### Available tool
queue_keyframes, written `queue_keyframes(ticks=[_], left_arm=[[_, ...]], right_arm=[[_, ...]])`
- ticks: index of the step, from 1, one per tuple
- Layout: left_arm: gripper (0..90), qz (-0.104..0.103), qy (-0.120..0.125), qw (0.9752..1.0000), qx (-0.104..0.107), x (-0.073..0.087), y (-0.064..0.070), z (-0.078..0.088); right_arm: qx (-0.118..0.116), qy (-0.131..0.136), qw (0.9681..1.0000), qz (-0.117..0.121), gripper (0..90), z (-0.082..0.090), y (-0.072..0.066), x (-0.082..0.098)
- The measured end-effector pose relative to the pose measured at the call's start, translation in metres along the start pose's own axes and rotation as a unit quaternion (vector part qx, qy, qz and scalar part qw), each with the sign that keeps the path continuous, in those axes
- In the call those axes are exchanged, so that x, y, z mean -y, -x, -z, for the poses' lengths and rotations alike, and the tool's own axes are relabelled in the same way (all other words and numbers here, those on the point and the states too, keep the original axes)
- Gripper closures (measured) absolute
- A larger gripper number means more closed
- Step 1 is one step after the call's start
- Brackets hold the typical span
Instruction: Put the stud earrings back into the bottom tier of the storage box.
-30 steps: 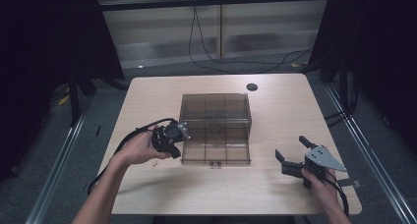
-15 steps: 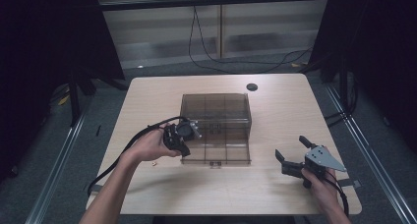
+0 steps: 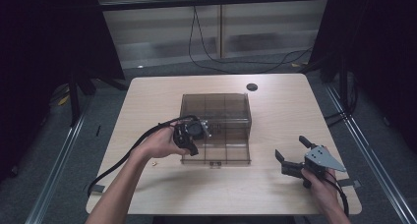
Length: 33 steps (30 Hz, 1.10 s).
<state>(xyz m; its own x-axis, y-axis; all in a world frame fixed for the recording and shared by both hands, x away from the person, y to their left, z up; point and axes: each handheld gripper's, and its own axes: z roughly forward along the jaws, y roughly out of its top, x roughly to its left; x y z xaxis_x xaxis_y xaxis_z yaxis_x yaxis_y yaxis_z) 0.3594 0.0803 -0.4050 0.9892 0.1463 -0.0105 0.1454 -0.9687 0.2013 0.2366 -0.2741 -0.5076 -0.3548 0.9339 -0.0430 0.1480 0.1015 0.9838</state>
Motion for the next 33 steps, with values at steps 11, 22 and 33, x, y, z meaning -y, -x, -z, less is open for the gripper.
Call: queue_keyframes(ticks=[11, 22, 33], left_arm=[[85.5, -0.017, 0.009, 0.9998, 0.006, -0.024, -0.001, 0.002], [85.3, -0.011, 0.004, 0.9998, 0.016, -0.035, -0.006, -0.017], [85.1, 0.004, -0.006, 0.9994, 0.032, -0.041, -0.010, -0.036]], right_arm=[[-0.001, 0.003, 1.0000, 0.002, 1.9, 0.000, 0.000, 0.000], [-0.001, 0.003, 1.0000, 0.006, 1.9, 0.000, -0.001, 0.000], [-0.002, 0.003, 1.0000, 0.006, 1.9, 0.000, -0.001, 0.000]])
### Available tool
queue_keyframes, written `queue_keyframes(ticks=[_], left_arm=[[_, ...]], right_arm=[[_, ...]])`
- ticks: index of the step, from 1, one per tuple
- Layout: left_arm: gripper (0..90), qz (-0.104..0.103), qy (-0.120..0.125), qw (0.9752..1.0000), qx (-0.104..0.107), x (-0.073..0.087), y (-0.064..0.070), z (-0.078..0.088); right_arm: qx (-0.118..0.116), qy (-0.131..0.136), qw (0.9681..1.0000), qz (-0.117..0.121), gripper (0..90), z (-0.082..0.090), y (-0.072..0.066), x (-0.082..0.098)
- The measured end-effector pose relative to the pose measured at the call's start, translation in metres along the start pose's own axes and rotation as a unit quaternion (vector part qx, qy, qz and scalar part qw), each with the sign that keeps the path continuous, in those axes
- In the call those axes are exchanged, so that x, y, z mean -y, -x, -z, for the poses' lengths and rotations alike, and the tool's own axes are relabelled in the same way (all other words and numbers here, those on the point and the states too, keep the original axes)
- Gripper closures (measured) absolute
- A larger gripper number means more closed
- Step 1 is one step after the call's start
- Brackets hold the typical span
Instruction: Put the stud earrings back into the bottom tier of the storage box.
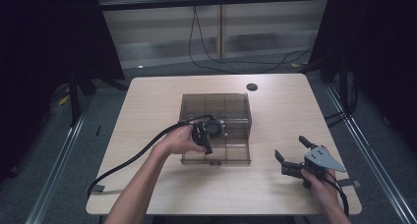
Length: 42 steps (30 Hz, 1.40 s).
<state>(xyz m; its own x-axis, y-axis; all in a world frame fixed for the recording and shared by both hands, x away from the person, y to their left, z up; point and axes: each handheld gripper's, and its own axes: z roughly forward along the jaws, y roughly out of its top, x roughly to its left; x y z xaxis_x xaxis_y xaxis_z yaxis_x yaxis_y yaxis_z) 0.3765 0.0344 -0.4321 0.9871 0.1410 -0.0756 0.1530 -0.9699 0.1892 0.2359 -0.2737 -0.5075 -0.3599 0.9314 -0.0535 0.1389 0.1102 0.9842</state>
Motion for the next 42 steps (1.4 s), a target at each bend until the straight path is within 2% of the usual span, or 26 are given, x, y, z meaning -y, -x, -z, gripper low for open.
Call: queue_keyframes(ticks=[3, 7, 10, 14, 15, 23, 24, 25, 29, 30, 31, 32, 34, 36, 38, 42], left_arm=[[85.0, 0.000, 0.002, 1.0000, -0.010, -0.001, 0.000, -0.006], [84.7, -0.002, -0.008, 1.0000, 0.004, -0.003, -0.002, -0.010], [84.1, -0.002, -0.004, 1.0000, -0.006, -0.003, -0.002, -0.012], [83.4, 0.005, -0.003, 1.0000, 0.002, -0.003, -0.001, -0.014], [83.4, 0.000, -0.005, 1.0000, 0.002, -0.003, -0.002, -0.014], [79.6, 0.005, 0.005, 1.0000, -0.007, 0.000, -0.002, -0.004], [78.5, 0.015, 0.019, 0.9996, -0.015, 0.001, -0.001, -0.004], [77.4, 0.006, 0.011, 0.9999, -0.009, 0.002, -0.002, 0.000], [76.4, 0.013, 0.018, 0.9996, -0.016, 0.009, -0.001, 0.004], [76.2, 0.007, 0.008, 0.9999, -0.009, 0.011, -0.003, 0.008], [76.2, 0.007, 0.008, 0.9999, -0.009, 0.011, -0.003, 0.008], [76.2, 0.010, 0.017, 0.9996, -0.019, 0.013, -0.001, 0.011], [76.2, 0.004, 0.017, 0.9996, -0.020, 0.015, 0.000, 0.015], [76.0, 0.007, 0.019, 0.9996, -0.021, 0.016, 0.001, 0.016], [75.9, 0.011, 0.025, 0.9993, -0.023, 0.024, 0.001, 0.019], [75.8, 0.018, 0.020, 0.9994, -0.020, 0.036, -0.001, 0.022]], right_arm=[[0.000, 0.000, 1.0000, 0.000, 1.9, 0.000, 0.000, 0.000], [0.000, 0.000, 1.0000, -0.001, 1.9, 0.000, 0.000, 0.000], [0.000, 0.000, 1.0000, 0.000, 1.9, 0.000, 0.000, 0.000], [-0.001, 0.000, 1.0000, -0.001, 1.9, 0.000, 0.000, 0.000], [-0.001, 0.000, 1.0000, -0.001, 1.9, 0.000, 0.000, 0.000], [0.000, 0.001, 1.0000, -0.001, 1.9, 0.000, 0.000, 0.000], [0.000, 0.001, 1.0000, 0.000, 1.9, 0.000, 0.000, 0.000], [0.000, 0.001, 1.0000, 0.000, 1.9, 0.000, 0.000, 0.000], [-0.001, 0.001, 1.0000, 0.000, 1.9, 0.000, 0.000, 0.000], [-0.001, 0.000, 1.0000, -0.001, 1.9, 0.000, 0.000, 0.000], [-0.001, 0.000, 1.0000, -0.001, 1.9, 0.000, 0.000, 0.000], [0.000, 0.000, 1.0000, -0.002, 1.9, 0.000, 0.000, 0.000], [0.000, 0.001, 1.0000, -0.001, 1.9, 0.000, 0.000, 0.000], [0.001, 0.001, 1.0000, -0.002, 1.9, 0.000, 0.000, 0.000], [0.001, 0.001, 1.0000, -0.001, 1.9, 0.000, 0.000, 0.000], [0.001, 0.001, 1.0000, -0.002, 1.9, 0.000, 0.000, 0.000]])
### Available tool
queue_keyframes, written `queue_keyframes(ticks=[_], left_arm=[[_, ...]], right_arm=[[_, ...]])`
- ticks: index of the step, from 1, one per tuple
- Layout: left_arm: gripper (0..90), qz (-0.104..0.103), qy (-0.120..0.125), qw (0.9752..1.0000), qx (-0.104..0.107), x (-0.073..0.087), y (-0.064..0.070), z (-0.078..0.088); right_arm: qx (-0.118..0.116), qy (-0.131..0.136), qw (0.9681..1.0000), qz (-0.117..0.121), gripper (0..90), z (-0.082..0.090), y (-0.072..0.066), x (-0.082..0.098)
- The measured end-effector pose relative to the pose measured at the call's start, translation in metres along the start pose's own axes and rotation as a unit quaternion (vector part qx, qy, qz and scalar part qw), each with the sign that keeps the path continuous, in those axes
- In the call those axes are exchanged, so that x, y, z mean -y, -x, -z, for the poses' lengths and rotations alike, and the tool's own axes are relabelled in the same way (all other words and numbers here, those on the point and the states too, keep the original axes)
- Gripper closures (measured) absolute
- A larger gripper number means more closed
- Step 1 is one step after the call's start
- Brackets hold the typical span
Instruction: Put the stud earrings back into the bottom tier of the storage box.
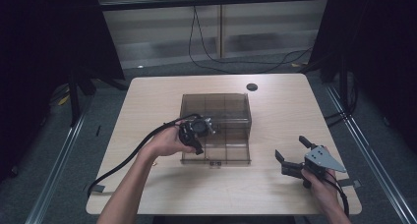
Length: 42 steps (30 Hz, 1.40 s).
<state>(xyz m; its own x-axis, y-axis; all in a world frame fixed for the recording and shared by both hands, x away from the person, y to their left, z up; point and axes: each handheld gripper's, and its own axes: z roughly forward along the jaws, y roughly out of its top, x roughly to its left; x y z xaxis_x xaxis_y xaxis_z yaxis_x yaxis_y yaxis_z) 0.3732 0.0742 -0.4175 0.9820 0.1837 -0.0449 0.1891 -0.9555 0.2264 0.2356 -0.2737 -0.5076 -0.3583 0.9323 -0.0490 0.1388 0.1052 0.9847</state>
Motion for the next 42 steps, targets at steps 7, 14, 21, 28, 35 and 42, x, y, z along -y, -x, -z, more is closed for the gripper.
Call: queue_keyframes(ticks=[7, 14, 21, 28, 35, 42], left_arm=[[75.9, 0.026, 0.011, 0.9996, -0.006, 0.027, -0.004, 0.005], [74.9, 0.039, 0.007, 0.9991, -0.016, 0.054, -0.009, 0.012], [74.5, 0.061, 0.009, 0.9979, -0.018, 0.078, -0.013, 0.013], [73.1, 0.084, 0.008, 0.9962, -0.019, 0.105, -0.019, 0.011], [72.3, 0.099, 0.005, 0.9948, -0.022, 0.119, -0.022, 0.010], [73.5, 0.120, -0.007, 0.9924, -0.026, 0.136, -0.025, 0.006]], right_arm=[[-0.001, -0.001, 1.0000, 0.000, 1.9, 0.000, 0.000, 0.000], [-0.002, 0.000, 1.0000, 0.000, 1.9, -0.001, 0.000, 0.000], [0.000, -0.001, 1.0000, 0.000, 1.9, 0.000, 0.000, 0.000], [0.002, -0.005, 0.9999, -0.010, 1.8, -0.001, 0.002, 0.000], [0.000, -0.005, 1.0000, -0.007, 1.8, -0.001, 0.001, 0.000], [0.001, -0.002, 1.0000, -0.003, 1.8, 0.000, 0.001, 0.000]])
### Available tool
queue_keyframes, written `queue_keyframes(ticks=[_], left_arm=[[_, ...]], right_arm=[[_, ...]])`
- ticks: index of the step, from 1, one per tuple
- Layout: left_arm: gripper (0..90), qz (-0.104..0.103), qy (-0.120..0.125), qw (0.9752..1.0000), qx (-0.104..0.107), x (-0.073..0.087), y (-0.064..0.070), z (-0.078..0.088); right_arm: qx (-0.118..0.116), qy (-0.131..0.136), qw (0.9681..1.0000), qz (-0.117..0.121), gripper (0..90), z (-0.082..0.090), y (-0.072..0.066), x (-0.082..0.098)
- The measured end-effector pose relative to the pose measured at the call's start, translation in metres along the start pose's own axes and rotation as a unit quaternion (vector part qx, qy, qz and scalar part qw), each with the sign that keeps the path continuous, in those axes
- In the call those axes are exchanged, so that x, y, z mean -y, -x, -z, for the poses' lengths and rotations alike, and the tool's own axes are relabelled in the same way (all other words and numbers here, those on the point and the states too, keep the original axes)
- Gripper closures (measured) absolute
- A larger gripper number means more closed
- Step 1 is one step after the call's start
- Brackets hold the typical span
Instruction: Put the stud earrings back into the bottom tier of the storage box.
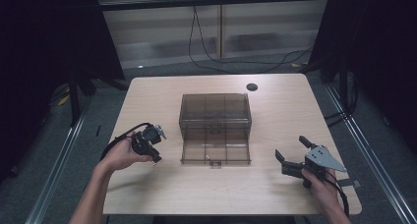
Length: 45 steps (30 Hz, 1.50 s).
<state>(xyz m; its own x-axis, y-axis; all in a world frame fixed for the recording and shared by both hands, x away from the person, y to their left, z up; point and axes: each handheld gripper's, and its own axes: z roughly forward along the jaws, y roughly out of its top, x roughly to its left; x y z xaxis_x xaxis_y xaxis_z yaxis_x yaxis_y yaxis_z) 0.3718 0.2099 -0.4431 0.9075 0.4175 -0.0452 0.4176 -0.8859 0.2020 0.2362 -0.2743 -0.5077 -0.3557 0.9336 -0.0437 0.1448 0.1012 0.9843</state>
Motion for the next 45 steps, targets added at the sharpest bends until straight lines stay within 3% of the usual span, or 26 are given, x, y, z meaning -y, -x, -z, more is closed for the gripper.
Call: queue_keyframes(ticks=[3, 9, 15, 27, 29, 30, 37, 42, 45], left_arm=[[73.2, 0.007, 0.001, 1.0000, -0.002, 0.005, -0.002, -0.002], [73.0, -0.002, -0.007, 1.0000, 0.002, 0.010, -0.003, -0.008], [75.4, 0.005, -0.014, 0.9998, 0.010, 0.009, -0.002, -0.015], [77.4, -0.004, -0.034, 0.9994, 0.011, 0.002, -0.002, -0.023], [81.2, -0.017, -0.044, 0.9988, 0.014, 0.000, -0.002, -0.022], [82.2, -0.007, -0.040, 0.9990, 0.016, 0.000, -0.001, -0.023], [83.0, -0.008, -0.046, 0.9988, 0.013, 0.000, -0.003, -0.022], [83.0, -0.005, -0.030, 0.9993, 0.021, 0.000, -0.003, -0.017], [83.0, -0.017, -0.032, 0.9991, 0.023, -0.002, 0.000, -0.012]], right_arm=[[0.000, 0.001, 1.0000, 0.000, 1.8, 0.000, 0.000, 0.000], [0.003, -0.002, 1.0000, 0.008, 1.9, 0.000, -0.001, 0.000], [0.003, -0.001, 1.0000, 0.005, 1.8, 0.000, -0.001, 0.000], [-0.001, -0.001, 1.0000, 0.003, 1.8, 0.000, -0.001, 0.000], [-0.001, -0.001, 1.0000, 0.003, 1.8, 0.000, -0.001, 0.000], [0.001, 0.000, 1.0000, 0.005, 1.8, 0.000, -0.001, 0.000], [-0.001, -0.001, 1.0000, 0.002, 1.8, 0.000, -0.001, 0.000], [-0.001, -0.001, 1.0000, 0.003, 1.8, 0.000, -0.001, 0.000], [-0.001, -0.001, 1.0000, 0.002, 1.8, 0.000, -0.001, 0.000]])
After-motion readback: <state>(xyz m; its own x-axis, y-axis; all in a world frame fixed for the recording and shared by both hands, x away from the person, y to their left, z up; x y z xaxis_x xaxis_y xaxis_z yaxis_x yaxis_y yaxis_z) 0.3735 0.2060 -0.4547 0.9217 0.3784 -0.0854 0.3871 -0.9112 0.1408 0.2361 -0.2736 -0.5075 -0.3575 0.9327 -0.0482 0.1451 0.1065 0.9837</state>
